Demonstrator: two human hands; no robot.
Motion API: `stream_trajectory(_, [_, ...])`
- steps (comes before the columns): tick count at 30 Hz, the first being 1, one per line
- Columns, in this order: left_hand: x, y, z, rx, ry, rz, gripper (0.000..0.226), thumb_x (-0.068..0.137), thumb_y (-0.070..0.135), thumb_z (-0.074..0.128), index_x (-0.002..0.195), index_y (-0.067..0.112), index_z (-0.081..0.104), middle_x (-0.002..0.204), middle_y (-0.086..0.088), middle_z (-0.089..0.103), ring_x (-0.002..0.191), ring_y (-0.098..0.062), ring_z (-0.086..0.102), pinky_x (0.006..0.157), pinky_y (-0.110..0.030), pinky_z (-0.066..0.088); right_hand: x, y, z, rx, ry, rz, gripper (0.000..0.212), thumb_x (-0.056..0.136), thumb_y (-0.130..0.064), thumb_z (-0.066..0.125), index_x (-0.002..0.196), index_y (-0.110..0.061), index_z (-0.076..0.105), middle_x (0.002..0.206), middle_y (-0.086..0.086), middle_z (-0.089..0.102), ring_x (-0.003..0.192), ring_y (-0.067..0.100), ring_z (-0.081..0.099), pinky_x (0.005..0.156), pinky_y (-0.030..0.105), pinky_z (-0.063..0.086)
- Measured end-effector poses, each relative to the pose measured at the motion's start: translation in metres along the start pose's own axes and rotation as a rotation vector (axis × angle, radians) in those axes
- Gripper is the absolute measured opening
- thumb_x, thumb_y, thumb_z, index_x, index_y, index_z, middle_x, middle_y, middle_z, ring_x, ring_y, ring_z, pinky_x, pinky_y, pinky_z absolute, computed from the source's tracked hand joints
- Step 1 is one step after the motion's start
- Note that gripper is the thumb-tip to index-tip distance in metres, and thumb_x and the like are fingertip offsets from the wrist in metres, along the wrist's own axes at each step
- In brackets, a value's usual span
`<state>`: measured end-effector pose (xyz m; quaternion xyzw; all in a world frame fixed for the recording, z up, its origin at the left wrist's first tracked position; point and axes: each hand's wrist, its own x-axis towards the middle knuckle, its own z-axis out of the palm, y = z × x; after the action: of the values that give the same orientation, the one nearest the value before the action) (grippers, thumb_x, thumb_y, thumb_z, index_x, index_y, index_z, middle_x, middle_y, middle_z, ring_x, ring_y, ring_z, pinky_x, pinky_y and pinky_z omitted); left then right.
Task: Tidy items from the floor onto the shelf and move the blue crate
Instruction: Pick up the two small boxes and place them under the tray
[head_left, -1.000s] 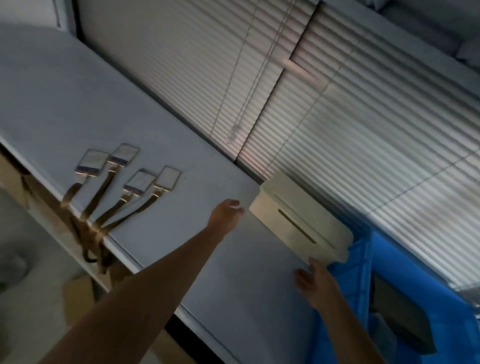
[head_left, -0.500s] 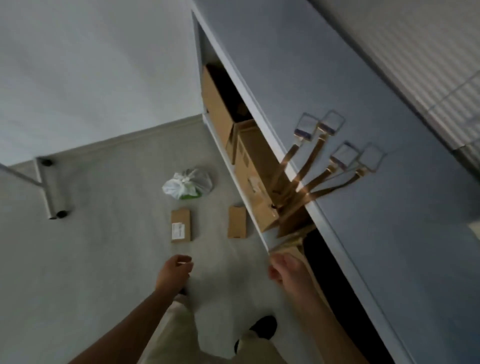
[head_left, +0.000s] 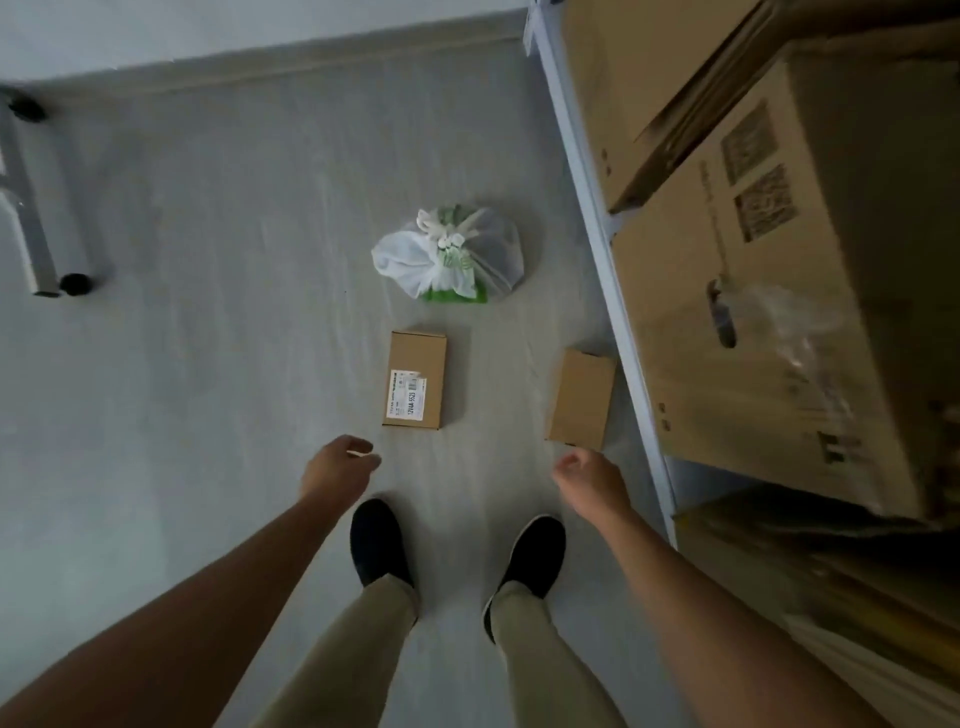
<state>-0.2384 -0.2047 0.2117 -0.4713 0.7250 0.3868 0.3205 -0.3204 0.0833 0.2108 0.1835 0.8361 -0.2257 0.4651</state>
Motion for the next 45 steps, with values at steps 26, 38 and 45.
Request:
stream_trajectory(26, [0.09,0.044,0.053,-0.49,0.001,-0.008,0.045,0.076,0.028,0.08,0.109,0.016,0.052,0.092,-0.003,0.069,0.074,-0.019,0.072,0.051,-0.03,0.056,0.093,-0.019,-0.005,0.741,0.004,0.052,0.079,0.062,-0.043,0.08,0.129,-0.033,0.039,0.122,0.007,0.062,0.102,0.025,0.062,0.081,0.039,0.053])
stream_trajectory(38, [-0.269,0.149,-0.14,-0.56,-0.348,0.278,0.066,0.059,0.045,0.088,0.112,0.019,0.059,0.098,-0.007,0.078,0.086,-0.027,0.077,0.077,-0.052,0.061,-0.327,-0.086,-0.168,1.266,-0.454,-0.281,0.058,0.055,-0.037,0.088,0.106,-0.013,0.078,0.113,0.016,0.073,0.103,0.027,0.071,0.084,0.039,0.058])
stream_trajectory(45, [-0.372,0.165,-0.2,-0.541,-0.401,0.495,0.056,0.069,0.025,0.086,0.117,0.019,0.057,0.106,-0.006,0.075,0.091,-0.025,0.075,0.074,-0.046,0.062,-0.444,-0.099,-0.187,1.196,0.035,-0.334,0.039,0.095,-0.035,0.045,0.123,-0.017,0.065,0.118,0.013,0.072,0.117,0.031,0.065,0.102,0.052,0.048])
